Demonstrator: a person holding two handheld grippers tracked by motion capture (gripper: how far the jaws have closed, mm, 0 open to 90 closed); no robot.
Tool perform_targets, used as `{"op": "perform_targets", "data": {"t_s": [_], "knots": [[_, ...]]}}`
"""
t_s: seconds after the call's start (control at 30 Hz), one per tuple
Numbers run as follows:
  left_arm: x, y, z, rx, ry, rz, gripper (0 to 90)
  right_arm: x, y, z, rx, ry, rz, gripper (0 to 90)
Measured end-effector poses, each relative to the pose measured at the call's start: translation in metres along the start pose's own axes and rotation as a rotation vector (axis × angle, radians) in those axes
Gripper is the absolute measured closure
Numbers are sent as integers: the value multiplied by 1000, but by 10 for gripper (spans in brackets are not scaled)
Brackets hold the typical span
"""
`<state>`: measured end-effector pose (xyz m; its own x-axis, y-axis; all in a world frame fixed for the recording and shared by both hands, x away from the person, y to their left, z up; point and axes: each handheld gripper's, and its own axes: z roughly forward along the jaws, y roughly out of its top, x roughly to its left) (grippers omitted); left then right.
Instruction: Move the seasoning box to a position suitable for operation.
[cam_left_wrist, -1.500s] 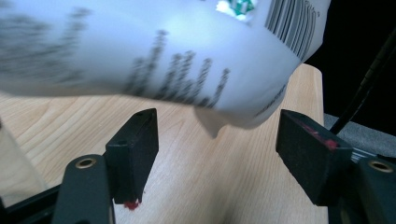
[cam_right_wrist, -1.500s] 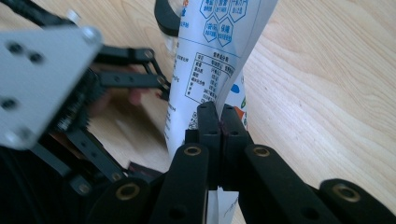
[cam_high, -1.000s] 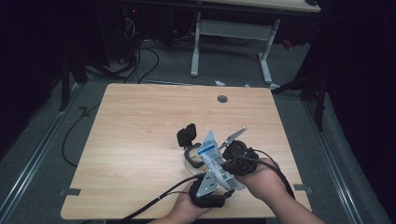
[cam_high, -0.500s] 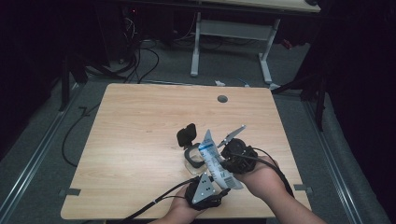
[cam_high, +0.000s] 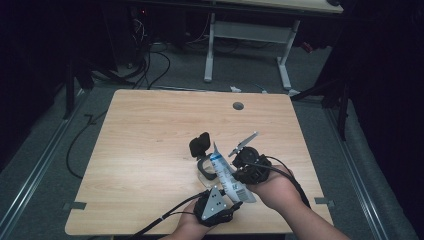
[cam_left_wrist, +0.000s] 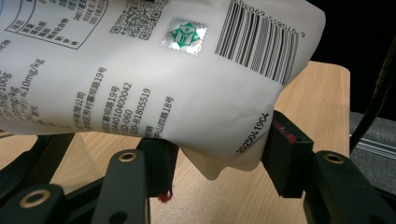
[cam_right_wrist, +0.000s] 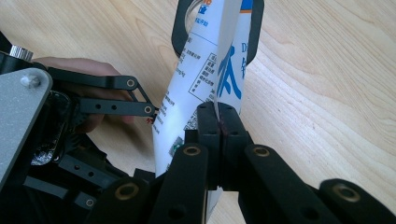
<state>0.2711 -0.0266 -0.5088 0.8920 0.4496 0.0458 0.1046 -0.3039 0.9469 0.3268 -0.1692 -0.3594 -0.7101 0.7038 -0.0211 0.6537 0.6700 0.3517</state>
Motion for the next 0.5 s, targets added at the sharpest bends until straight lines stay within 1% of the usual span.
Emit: {"op": "perform_targets", "data": {"t_s": [0.17, 0.2, 0.23, 0.5], "knots": [[0, 0, -1, 5, 7, -1, 505, 1, 5, 2, 8, -1, -20, 898], [1, 0, -1, 8, 5, -4, 506, 2, 6, 3, 11, 0, -12, 898], [1, 0, -1, 8, 5, -6, 506, 1, 7, 4, 12, 0, -20, 898], [1, 0, -2, 5, 1, -8, 508, 3, 11, 6, 24, -7, -34, 898]]}}
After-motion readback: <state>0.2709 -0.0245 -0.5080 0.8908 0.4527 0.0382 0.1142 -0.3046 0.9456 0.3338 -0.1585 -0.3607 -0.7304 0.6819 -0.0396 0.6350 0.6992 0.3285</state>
